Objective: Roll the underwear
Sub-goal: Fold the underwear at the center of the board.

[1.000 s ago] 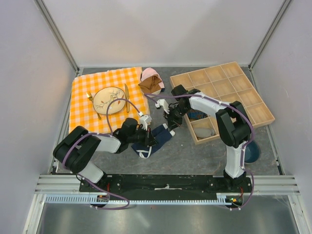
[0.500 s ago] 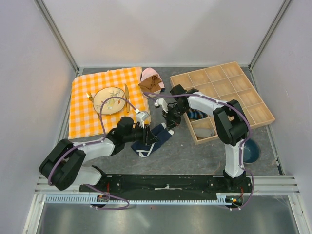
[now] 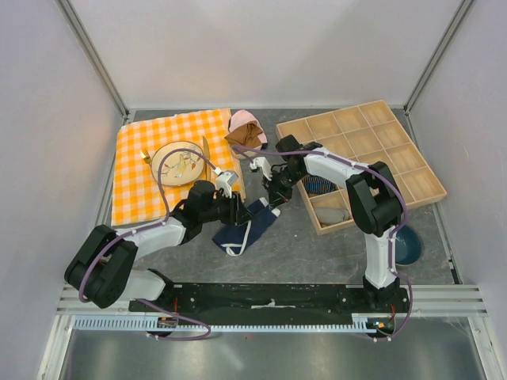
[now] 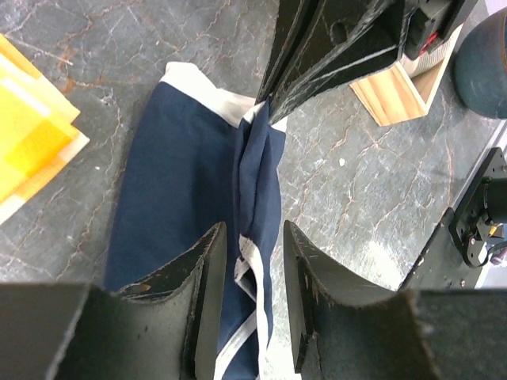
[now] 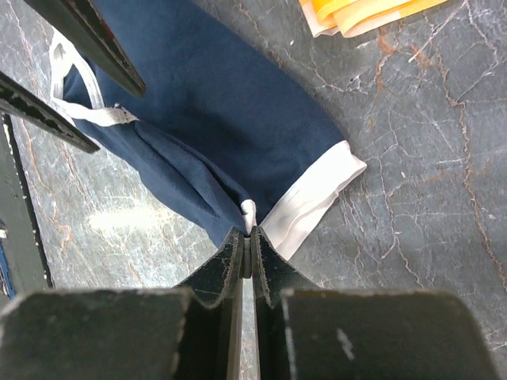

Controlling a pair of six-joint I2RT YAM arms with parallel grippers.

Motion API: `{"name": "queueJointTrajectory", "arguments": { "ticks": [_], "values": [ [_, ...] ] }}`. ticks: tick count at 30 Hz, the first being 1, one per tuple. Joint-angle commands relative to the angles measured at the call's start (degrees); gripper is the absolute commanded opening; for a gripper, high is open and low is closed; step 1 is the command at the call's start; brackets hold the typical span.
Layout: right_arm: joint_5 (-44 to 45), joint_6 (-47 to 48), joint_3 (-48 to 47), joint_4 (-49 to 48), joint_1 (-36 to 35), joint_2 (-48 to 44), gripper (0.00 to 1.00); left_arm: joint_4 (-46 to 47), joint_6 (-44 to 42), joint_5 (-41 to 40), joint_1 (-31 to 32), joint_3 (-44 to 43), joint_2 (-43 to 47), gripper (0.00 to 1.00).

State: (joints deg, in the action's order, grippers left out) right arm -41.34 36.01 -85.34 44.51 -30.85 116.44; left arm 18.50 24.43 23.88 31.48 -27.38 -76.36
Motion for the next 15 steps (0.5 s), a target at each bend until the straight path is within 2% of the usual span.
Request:
{"name": "queueJointTrajectory", "arguments": {
  "ticks": [1, 7, 15],
  "values": [
    [-0.93, -2.78, -2.46, -2.14, -0.09, 1.41, 0.11, 1.01, -2.54, 0.47, -0.28, -3.03, -2.48, 0.41],
    [1.61, -7.35, -2.55, -4.69, -0.26, 2.91, 0.10, 0.92, -2.72, -0.67, -0.37, -2.07, -3.71, 0.39],
    [5.57, -13.86, -1.50, -9.00, -0.70, 4.41, 0.10, -0.48, -4.73, -4.46, -0.28, -0.14, 5.60, 0.39]
  ]
}}
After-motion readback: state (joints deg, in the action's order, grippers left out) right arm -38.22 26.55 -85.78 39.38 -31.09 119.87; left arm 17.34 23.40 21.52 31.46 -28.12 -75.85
